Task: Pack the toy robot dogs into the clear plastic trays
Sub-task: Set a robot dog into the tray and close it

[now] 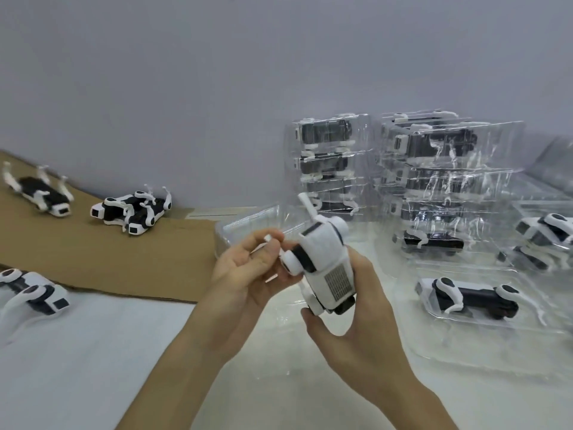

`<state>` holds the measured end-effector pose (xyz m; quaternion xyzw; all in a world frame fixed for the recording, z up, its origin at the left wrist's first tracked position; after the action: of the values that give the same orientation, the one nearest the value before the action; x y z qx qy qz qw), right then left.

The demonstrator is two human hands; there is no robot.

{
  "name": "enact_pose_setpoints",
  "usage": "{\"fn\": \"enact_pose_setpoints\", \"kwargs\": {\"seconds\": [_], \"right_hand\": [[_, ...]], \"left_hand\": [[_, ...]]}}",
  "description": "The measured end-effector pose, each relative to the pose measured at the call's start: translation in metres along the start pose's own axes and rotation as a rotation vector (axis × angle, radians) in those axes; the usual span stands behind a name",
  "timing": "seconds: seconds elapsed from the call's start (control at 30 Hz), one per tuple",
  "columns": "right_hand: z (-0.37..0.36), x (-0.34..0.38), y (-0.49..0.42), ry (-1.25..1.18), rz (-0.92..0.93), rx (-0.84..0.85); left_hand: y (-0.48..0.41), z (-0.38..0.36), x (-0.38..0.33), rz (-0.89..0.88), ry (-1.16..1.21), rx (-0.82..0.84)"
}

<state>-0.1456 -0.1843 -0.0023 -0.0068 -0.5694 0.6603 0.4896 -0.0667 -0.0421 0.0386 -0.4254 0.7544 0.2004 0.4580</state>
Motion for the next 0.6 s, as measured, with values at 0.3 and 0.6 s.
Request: {"fn": "enact_pose_setpoints", "kwargs": {"seconds": [0.3, 0.6], "right_hand": [[0.013, 0.001, -0.008, 0.012, -0.009, -0.114], [0.031, -0.015, -0.013, -0.263, -0.320, -0.287]], "left_hand": [[0.005, 0.046, 0.024, -0.402, -1.071, -0.466], [0.001, 0.067, 0.051, 0.000, -0.754, -0.277]]}}
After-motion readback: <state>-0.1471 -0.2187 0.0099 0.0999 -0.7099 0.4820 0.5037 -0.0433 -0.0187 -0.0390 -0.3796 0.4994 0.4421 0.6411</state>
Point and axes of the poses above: each hand's wrist, its own y-axis away from the middle knuckle, its own z-axis out of the back of the hand, x = y × z, the point moved 2 cm from there along -y, towards the middle knuckle, and after that the axes turned 6 degrees about z, right-handed, at the moved point
